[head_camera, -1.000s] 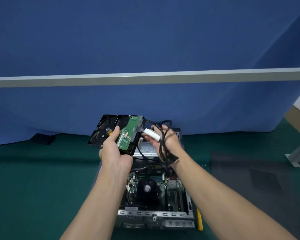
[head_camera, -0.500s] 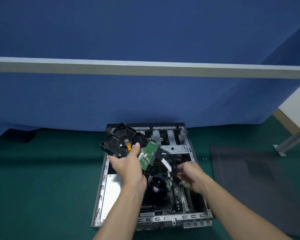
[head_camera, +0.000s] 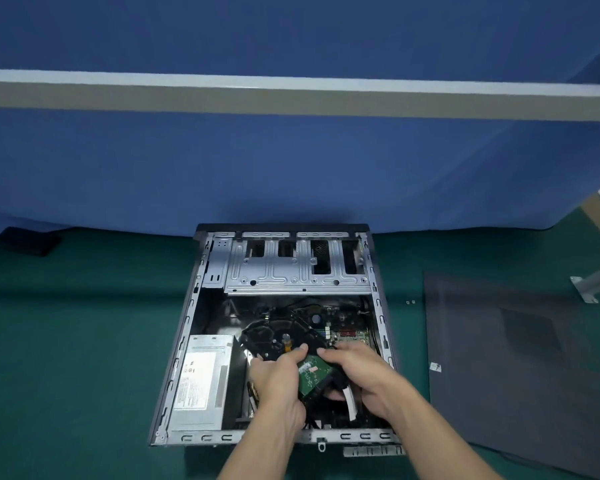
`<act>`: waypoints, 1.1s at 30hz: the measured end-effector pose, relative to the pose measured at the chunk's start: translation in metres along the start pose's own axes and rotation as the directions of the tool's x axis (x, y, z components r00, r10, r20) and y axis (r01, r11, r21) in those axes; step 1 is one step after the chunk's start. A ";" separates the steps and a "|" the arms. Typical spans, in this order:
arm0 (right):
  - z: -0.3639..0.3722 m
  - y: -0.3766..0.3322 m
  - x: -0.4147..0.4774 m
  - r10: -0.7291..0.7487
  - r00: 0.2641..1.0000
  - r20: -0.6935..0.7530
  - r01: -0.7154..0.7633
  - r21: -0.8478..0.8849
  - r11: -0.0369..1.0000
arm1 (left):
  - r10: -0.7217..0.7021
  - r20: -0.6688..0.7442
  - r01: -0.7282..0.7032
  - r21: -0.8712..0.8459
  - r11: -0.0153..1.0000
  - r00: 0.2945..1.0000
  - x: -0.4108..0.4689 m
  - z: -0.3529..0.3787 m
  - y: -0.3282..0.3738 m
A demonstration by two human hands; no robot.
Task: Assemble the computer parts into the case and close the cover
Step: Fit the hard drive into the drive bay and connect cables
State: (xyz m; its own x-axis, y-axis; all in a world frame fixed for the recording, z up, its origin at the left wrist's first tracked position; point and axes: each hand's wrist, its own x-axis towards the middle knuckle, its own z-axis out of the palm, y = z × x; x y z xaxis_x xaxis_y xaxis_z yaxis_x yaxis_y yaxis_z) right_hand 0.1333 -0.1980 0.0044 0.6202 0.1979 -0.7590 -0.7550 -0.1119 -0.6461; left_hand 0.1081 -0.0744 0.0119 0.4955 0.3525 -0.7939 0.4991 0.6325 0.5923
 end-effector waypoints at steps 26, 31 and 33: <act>0.005 0.022 0.012 -0.032 0.880 -0.474 0.112 0.141 0.984 | -0.165 0.457 -0.070 0.454 0.888 0.874 0.079 0.067 0.006; 0.009 0.025 0.011 0.057 0.854 -0.517 0.055 0.198 0.979 | -0.204 0.462 -0.051 0.482 0.875 0.863 0.084 0.072 0.007; 0.010 0.027 0.013 0.067 0.856 -0.513 0.071 0.245 0.967 | -0.193 0.452 -0.073 0.507 0.859 0.871 0.087 0.073 0.006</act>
State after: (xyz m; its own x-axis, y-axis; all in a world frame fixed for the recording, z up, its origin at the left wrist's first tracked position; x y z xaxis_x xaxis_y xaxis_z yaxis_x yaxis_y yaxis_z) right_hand 0.1189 -0.1885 -0.0217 0.5891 -0.3379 -0.7340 -0.7382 0.1445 -0.6590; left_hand 0.2058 -0.0905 -0.0434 0.6564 -0.1269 -0.7436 0.7531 0.1678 0.6362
